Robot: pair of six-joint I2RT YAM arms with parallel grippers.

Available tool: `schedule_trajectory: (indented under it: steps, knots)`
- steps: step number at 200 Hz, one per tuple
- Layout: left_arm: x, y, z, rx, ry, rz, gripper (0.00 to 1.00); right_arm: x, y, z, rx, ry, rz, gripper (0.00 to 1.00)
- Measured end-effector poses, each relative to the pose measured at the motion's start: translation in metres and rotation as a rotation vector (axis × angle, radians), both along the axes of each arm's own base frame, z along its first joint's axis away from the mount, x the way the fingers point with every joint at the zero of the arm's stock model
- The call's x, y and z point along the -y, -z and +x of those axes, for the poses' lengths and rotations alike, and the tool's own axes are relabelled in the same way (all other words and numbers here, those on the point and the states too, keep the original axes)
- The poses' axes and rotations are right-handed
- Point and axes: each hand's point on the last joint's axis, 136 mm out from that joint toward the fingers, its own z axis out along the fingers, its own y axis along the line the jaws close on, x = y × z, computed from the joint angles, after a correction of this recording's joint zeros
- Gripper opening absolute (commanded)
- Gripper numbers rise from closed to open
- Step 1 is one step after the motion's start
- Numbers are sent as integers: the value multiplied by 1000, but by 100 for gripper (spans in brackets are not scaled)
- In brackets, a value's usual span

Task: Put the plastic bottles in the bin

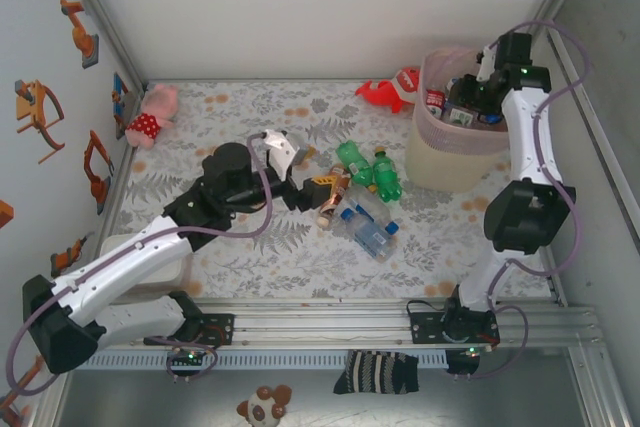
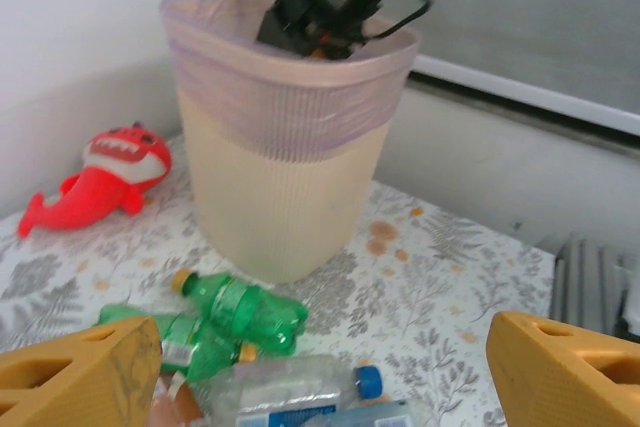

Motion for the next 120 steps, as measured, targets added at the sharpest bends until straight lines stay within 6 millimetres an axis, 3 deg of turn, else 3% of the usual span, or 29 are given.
schedule_trajectory:
  steps: [37, 87, 120]
  knots:
    - [-3, 40, 29, -128, -135, 108, 84, -2, -33, -18, 58, 0, -7, 48]
    - [-1, 72, 61, -268, -274, 227, 82, -6, -95, -51, 206, 1, -25, 48]
    - [0, 106, 72, -370, -341, 308, 81, -8, -114, -73, 252, 3, -33, 48]
